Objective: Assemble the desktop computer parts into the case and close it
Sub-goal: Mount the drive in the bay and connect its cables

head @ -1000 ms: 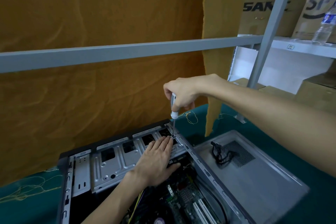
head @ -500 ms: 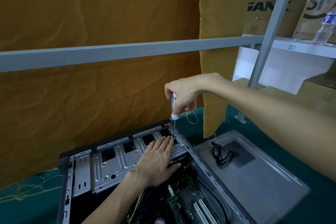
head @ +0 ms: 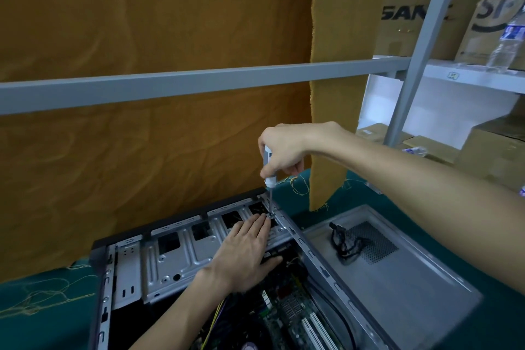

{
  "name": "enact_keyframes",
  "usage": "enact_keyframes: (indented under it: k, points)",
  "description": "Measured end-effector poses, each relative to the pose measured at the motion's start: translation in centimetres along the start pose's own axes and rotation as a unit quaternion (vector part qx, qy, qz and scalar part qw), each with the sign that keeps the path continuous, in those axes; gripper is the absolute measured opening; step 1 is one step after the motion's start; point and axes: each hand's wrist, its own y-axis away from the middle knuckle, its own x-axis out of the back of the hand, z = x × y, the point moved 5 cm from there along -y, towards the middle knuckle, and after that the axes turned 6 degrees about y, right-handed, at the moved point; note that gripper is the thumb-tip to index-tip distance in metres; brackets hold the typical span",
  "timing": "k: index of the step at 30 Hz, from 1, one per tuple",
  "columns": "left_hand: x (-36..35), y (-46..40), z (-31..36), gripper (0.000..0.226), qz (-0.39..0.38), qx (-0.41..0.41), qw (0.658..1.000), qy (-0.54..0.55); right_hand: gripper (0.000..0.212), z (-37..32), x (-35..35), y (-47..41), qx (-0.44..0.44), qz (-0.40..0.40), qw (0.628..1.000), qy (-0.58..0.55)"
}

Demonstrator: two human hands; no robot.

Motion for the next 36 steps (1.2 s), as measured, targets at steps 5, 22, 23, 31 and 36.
enact_keyframes:
  k: [5,22,23,31,36]
  points:
    - [0.0,-0.1,-0.1,0.091,0.006,-0.001,1.0,0.002,0.043,1.0,-0.9,0.4,-0.012,0.167,0.986,-0.005]
    - [0.1,-0.2,-0.4,0.095,0.014,0.005,0.999,0.035,0.037,1.1,-1.5,-0.3,-0.061,0.177,0.98,-0.069]
    - [0.1,-0.3,-0.5,0.094,0.012,0.003,0.999,0.034,0.034,1.0,-1.3,-0.3,-0.044,0.129,0.985,-0.105]
    - [0.0,-0.4,-0.6,0.095,0.014,-0.003,0.999,0.033,0.03,-0.1,-0.4,0.3,-0.049,0.133,0.986,0.091]
    - [0.1,-0.5,-0.6,0.096,0.019,-0.004,0.999,0.03,0.019,-0.4,0.0,0.0,0.004,0.054,0.998,-0.012]
